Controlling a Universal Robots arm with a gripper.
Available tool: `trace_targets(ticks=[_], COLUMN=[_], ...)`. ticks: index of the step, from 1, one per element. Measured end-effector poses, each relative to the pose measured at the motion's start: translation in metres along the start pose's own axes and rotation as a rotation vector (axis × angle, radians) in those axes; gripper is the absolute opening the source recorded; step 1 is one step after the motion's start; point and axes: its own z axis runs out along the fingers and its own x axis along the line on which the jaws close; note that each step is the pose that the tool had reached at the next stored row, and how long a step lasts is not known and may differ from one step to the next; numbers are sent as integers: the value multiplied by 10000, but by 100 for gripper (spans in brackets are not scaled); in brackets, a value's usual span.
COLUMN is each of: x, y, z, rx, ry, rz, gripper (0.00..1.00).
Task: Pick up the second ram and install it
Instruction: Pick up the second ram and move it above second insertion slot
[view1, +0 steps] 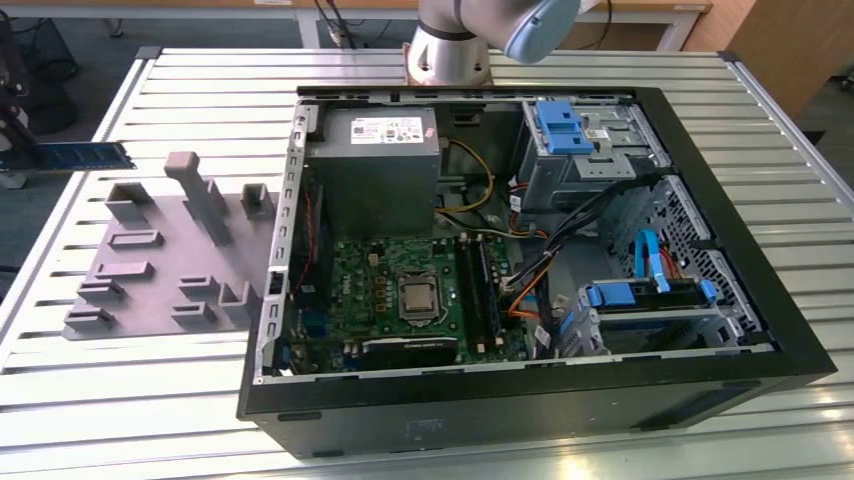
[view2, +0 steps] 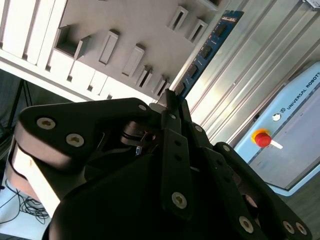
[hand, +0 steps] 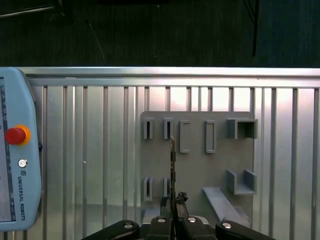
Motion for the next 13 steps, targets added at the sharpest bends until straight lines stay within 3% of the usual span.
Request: trace_targets(ticks=[13], x=[0], y=[-112], z=[3], rx=[1], ry=[-1], rz=[0], gripper=[14])
